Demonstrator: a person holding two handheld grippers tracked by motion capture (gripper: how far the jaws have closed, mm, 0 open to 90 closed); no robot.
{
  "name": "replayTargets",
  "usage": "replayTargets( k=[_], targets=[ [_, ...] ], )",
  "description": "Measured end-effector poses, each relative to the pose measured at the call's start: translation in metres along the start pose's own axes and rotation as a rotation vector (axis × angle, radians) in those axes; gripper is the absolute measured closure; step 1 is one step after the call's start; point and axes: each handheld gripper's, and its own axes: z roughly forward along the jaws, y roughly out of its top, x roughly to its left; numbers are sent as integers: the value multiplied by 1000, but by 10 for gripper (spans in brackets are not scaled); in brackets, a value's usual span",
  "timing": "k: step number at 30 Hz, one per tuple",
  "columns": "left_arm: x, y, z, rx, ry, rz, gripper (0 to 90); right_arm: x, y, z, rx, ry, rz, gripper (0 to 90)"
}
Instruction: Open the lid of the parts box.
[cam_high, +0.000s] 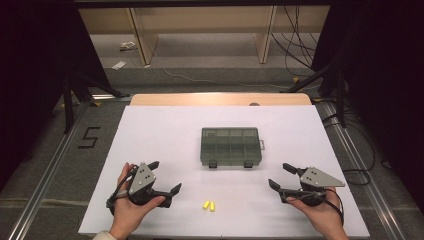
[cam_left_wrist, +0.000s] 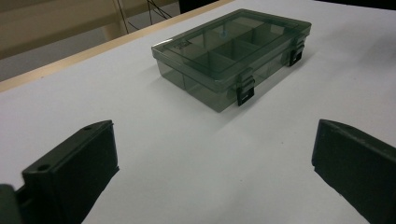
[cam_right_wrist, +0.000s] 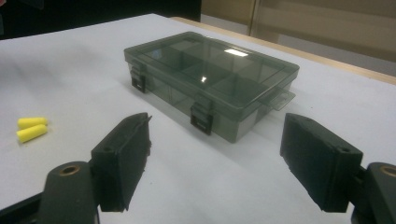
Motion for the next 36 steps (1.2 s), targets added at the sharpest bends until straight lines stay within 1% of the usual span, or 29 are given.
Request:
replayTargets(
  k=[6,8,10,11,12,13,14,15,16,17,18,19,20,21,22,23,24,25,26,27,28,29,30,31,32,33,34,35,36],
  targets=[
    [1,0,4,5,-1,0,49,-5,-3,0,-13,-7,15,266],
    [0,0,4,1,2,-1,74,-6,-3,0,-15,-6,14,270],
    [0,1,3,-6,10,1,122,-7,-3,0,-17,-10,11,287],
    [-1,2,2,-18,8,-5,178,-8,-2,0,-19,-11,8,332],
    [-1,2,2,-18,8,-5,211,-8,-2,0,-19,-11,8,332],
    [-1,2,1,-20,-4,-15,318,-10,0,2,-8,-9,-6,426],
    [-1,2,1,-33,-21,-35,430,-11,2,2,7,-6,-3,474],
    [-1,2,1,-48,-33,-64,513,-12,4,4,6,3,-5,521],
    [-4,5,2,-53,-29,-69,589,-12,6,4,9,6,-2,566],
    [-6,8,3,-53,-24,-60,682,-12,7,6,11,-2,-9,626],
    [-8,12,6,-50,-22,-55,733,-13,9,7,14,-8,-20,687],
    [-10,16,10,-42,-17,-37,787,-13,11,9,20,-4,-21,744],
    [-10,16,10,-42,-17,-37,829,-13,12,11,21,-2,-16,797],
    [-13,19,14,-24,-3,-17,829,-13,12,11,21,-2,-16,797],
    [-19,23,26,20,-8,-18,891,-14,15,14,40,-16,-8,898],
    [-19,23,26,20,-8,-18,897,-14,15,14,40,-16,-8,898],
    [-25,23,39,69,-22,-27,898,-15,15,19,60,-13,8,900],
    [-25,23,39,69,-22,-27,898,-16,15,21,80,-18,8,900],
    [-29,24,52,107,-19,-7,898,-16,16,23,95,-20,15,900],
    [-29,24,52,107,-19,-7,898,-17,17,26,104,-13,20,900],
    [-30,26,58,121,-14,-3,898,-17,17,26,104,-13,20,900],
    [-29,29,67,142,-3,-2,898,-18,18,33,127,-15,26,900],
    [-27,30,72,153,2,-3,899,-19,18,37,141,-18,27,900],
    [-27,30,72,153,2,-3,899,-20,17,41,155,-16,39,900],
    [-25,30,81,174,7,-3,899,-21,17,44,170,-17,60,900],
    [-24,30,86,181,8,-7,899,-22,16,48,186,-20,68,900],
    [-24,30,86,181,8,-7,899,-22,16,48,186,-20,68,900],
    [-22,28,95,195,6,-23,899,-23,15,55,224,-33,66,900],
    [-22,28,95,195,6,-23,899,-23,15,55,224,-33,66,900]
  ],
)
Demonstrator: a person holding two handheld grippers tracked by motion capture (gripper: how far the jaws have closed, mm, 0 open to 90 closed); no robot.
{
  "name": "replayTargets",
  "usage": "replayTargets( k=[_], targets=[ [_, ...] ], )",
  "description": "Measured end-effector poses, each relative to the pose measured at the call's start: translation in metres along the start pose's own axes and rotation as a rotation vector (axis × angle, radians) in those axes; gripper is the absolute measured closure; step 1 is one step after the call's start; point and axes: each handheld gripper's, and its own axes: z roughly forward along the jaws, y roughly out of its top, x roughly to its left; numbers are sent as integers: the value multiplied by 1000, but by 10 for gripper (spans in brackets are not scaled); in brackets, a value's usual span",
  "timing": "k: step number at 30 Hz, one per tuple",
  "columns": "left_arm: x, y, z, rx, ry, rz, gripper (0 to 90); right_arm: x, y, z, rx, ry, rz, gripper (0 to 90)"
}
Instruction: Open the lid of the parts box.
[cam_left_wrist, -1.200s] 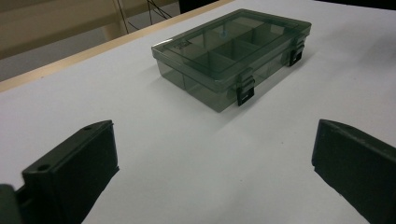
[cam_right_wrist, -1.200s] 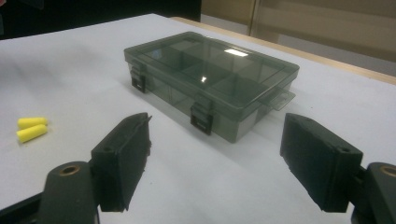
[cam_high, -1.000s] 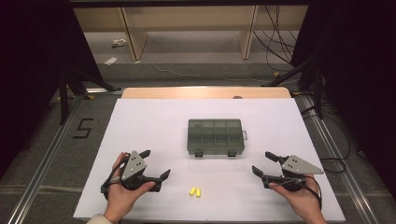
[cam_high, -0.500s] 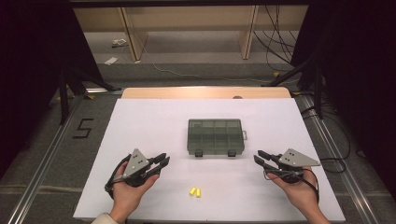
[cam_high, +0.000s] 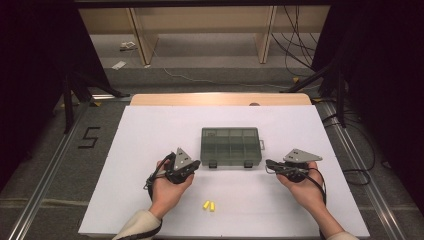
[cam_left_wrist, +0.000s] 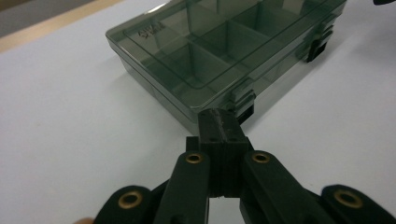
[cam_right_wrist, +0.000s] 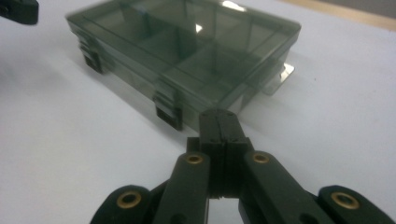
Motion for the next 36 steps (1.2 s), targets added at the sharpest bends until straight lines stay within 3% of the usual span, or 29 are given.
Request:
replayTargets(
  k=[2,6,13,22,36],
  targets=[
    [2,-1,12,27,15,0,899,-2,1,8,25,-1,1,900],
    [3,-2,18,53,26,-2,899,-4,3,15,48,-19,-4,900],
    [4,-3,17,74,47,-8,899,-3,2,18,66,-14,-3,900],
    [9,-7,20,72,79,-16,898,-2,1,20,76,-9,-9,900],
    [9,-5,21,45,63,5,898,2,3,21,60,-4,-35,900]
  ],
)
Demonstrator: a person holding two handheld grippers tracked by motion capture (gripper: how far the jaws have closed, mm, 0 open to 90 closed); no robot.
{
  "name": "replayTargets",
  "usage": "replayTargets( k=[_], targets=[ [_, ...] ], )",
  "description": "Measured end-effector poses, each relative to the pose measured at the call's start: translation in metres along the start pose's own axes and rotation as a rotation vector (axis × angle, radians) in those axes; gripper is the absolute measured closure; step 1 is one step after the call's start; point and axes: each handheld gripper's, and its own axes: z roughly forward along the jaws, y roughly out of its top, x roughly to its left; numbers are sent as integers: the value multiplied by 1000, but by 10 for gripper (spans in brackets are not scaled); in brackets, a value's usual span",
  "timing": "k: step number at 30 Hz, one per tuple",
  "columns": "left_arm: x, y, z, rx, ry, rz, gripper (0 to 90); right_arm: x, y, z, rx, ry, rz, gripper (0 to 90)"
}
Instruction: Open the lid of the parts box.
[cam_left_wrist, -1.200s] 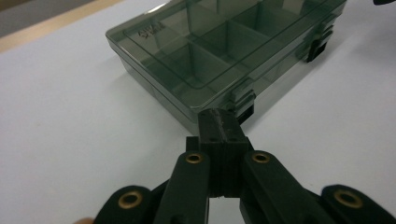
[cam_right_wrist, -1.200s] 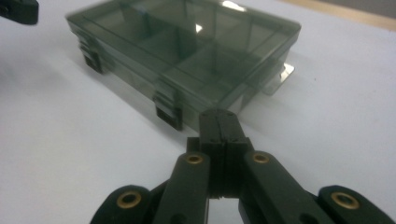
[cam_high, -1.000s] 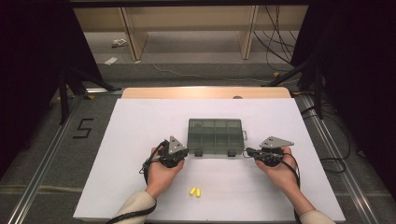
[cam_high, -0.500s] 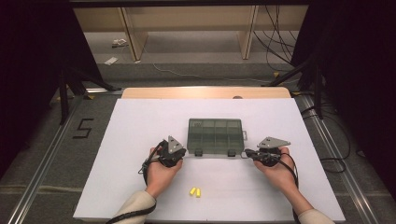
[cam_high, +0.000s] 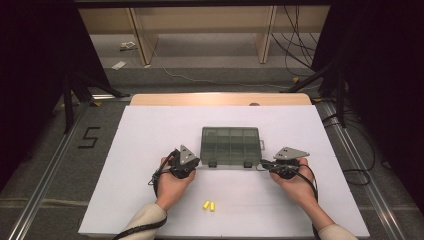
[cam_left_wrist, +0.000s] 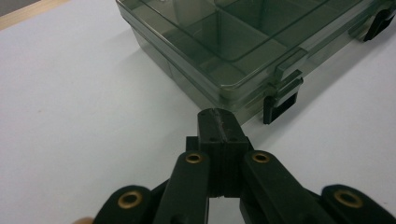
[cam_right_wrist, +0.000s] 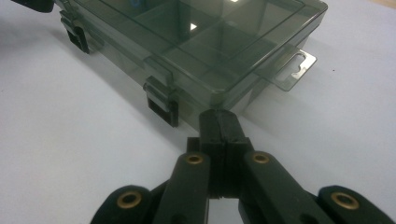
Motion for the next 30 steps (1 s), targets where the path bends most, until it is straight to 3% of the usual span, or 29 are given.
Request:
replayTargets(
  k=[13,30],
  targets=[
    [-1,13,-9,-97,-19,10,898,1,15,-12,-74,3,-2,900],
    [1,38,-11,-161,4,-9,898,-3,35,-14,-139,-20,1,900]
  ],
)
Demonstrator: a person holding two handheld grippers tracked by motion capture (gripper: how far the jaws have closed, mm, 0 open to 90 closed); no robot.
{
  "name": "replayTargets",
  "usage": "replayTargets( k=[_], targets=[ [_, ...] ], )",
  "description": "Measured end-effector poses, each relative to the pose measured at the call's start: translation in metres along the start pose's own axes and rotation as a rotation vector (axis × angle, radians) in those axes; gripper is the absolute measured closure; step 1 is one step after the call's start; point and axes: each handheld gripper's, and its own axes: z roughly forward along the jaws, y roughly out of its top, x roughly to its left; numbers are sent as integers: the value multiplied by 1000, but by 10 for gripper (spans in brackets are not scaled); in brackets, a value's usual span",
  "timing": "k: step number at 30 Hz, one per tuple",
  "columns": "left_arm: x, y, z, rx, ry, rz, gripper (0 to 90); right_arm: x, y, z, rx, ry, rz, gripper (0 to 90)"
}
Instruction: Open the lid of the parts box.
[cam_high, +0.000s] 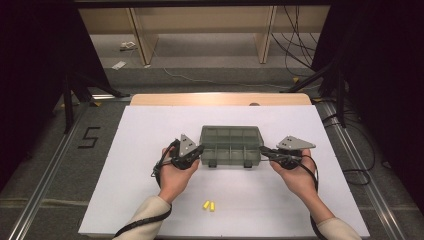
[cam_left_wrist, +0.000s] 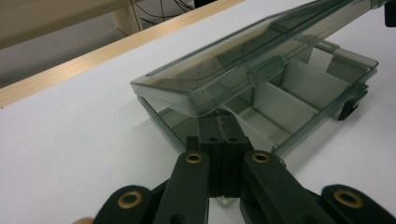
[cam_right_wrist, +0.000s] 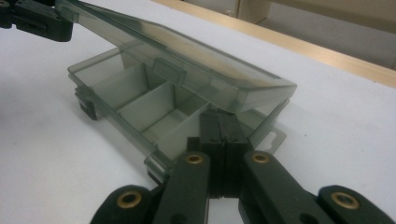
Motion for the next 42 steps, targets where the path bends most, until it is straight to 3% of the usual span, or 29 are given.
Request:
replayTargets(
  k=[3,6,9,11,13,16,20,21,25,27,31,37,42],
  targets=[
    [0,4,1,-8,5,2,898,0,2,-1,0,-14,-11,900],
    [-1,11,3,-11,11,13,898,-2,5,-1,0,-58,-32,900],
    [0,13,4,-9,17,16,898,-3,6,0,-6,-83,-37,832],
    [0,18,5,-9,23,21,898,-6,9,3,-15,-123,-76,745],
    [1,20,6,-9,27,26,898,-6,10,6,-16,-139,-85,694],
    [1,22,8,-5,36,33,898,-7,15,10,-36,-159,-109,681],
    [1,20,9,17,62,62,827,-5,23,13,-59,-184,-129,701],
    [1,17,10,33,94,59,790,-5,25,14,-64,-189,-129,711],
    [7,16,12,31,156,59,676,-5,28,15,-82,-210,-130,736],
    [8,17,13,21,163,60,672,-5,29,15,-85,-217,-129,748],
    [9,29,17,-10,197,133,672,-5,31,15,-97,-227,-122,759],
    [9,41,21,-37,214,158,750,-8,34,16,-106,-243,-107,780],
    [11,45,23,-35,224,164,763,-11,38,17,-114,-252,-91,814]
  ],
)
